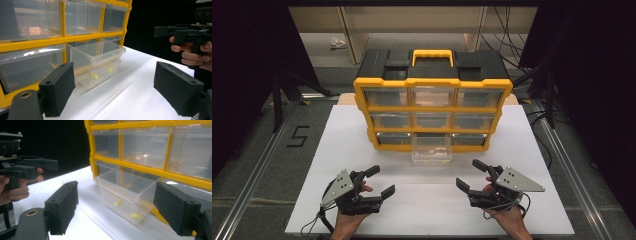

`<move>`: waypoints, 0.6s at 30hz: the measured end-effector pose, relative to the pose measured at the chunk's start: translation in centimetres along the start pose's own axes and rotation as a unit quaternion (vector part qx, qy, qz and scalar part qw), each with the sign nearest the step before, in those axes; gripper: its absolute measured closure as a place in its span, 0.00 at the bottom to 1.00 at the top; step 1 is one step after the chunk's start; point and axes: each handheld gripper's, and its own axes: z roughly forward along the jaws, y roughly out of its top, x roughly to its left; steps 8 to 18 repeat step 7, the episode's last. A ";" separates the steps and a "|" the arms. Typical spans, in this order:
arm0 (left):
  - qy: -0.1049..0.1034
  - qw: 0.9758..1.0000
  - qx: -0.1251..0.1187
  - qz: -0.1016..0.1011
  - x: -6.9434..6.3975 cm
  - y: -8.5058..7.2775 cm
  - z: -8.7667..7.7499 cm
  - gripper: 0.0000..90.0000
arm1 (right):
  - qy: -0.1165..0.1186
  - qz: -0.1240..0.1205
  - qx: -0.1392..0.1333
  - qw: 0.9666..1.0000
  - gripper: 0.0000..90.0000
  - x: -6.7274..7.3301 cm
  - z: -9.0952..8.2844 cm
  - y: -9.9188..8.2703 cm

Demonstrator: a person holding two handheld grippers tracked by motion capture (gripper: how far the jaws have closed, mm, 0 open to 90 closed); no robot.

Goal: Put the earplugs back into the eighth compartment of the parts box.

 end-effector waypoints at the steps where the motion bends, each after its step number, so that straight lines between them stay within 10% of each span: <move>1: 0.000 1.000 0.000 0.000 0.0 0.0 0.0 0.19 | 0.000 -0.001 0.000 1.000 0.23 0.0 0.0 0.0; 18: 0.001 1.000 0.000 0.000 0.0 0.0 0.0 0.19 | 0.000 -0.001 -0.001 1.000 0.23 0.0 0.0 -0.1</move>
